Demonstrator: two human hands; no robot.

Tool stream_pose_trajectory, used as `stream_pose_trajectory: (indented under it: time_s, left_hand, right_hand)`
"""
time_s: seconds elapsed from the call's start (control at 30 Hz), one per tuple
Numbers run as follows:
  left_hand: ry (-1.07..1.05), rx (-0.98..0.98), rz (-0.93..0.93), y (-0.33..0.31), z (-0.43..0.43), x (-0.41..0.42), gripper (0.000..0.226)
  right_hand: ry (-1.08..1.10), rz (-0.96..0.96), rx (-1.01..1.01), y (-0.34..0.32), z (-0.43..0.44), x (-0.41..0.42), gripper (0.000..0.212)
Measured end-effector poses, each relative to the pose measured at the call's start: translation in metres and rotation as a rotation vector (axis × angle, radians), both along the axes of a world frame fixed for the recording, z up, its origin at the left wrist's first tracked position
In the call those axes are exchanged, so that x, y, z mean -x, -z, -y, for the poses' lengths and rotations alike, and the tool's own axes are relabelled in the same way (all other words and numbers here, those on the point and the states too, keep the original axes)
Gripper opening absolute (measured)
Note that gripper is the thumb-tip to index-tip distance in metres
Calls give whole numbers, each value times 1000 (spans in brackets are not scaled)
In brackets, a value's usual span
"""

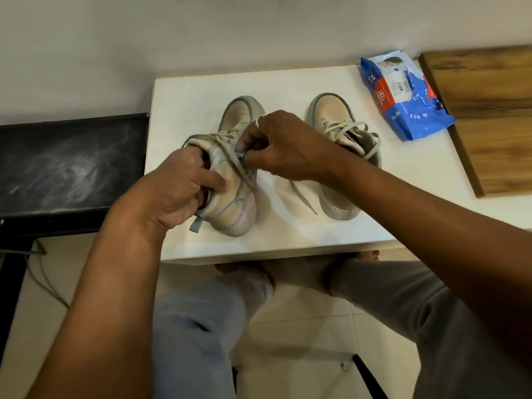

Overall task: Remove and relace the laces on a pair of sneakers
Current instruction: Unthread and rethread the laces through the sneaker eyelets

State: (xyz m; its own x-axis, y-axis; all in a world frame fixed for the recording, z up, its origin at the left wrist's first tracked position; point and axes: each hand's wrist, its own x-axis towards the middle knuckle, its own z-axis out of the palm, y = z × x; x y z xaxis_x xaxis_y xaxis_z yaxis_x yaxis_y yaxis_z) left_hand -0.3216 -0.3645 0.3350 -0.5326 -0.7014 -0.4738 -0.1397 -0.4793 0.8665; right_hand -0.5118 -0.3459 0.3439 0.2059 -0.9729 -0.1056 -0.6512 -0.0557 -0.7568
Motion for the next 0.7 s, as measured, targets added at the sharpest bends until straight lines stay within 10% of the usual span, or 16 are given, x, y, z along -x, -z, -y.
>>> stream_pose_trajectory:
  time_s: [0.4, 0.7]
  left_hand:
    - [28, -29, -104, 0, -1, 4, 60]
    - [65, -1, -201, 5, -2, 7, 68]
  right_hand:
    - [239, 20, 401, 17, -10, -28, 17]
    - [-38, 52, 222, 11, -12, -18, 15]
